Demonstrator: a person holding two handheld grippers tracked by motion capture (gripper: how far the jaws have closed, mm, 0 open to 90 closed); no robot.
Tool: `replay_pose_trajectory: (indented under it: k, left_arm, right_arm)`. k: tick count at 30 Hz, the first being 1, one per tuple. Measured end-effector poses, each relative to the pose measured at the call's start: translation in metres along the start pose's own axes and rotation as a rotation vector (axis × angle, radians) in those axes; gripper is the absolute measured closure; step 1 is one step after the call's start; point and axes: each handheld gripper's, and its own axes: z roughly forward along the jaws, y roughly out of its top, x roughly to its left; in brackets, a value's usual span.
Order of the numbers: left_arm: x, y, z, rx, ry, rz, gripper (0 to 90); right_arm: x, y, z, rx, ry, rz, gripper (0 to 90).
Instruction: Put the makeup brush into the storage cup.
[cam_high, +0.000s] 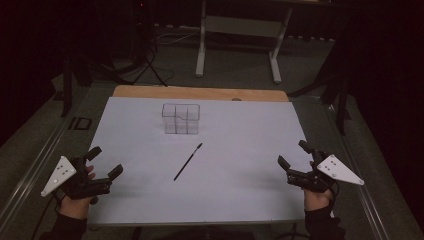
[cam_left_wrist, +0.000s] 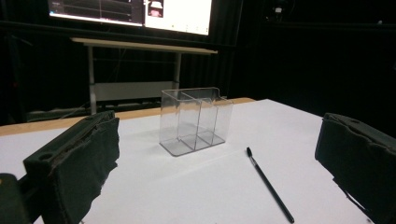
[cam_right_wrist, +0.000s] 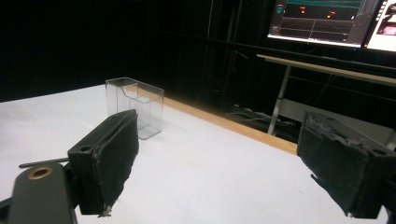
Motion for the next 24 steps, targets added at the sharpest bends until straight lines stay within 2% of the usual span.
replay_pose_trajectory:
  k: [8,12,19,21,22,24]
  left_arm:
    - [-0.001,0.0,0.002,0.007,-0.01,-0.006,0.3]
    - [-0.001,0.001,0.002,0.014,0.0,-0.01,0.3]
    - [-0.006,0.006,0.007,0.097,0.015,-0.025,0.3]
    - [-0.007,0.008,0.008,0.106,0.015,-0.031,0.3]
    - [-0.008,0.012,0.01,0.13,-0.016,-0.059,0.2]
    - [-0.009,0.019,0.012,0.142,-0.037,-0.073,0.3]
  right_arm:
    - [0.001,0.0,0.001,0.003,0.011,0.001,12.7]
    - [0.0,-0.002,0.004,0.011,0.012,0.001,12.7]
    - [-0.001,-0.003,0.007,0.008,0.016,0.019,12.7]
    - [0.0,-0.002,0.007,0.003,0.02,0.026,12.7]
    - [0.001,-0.001,0.007,0.005,0.019,0.022,12.8]
    - [0.003,0.0,0.007,0.004,0.024,0.014,12.7]
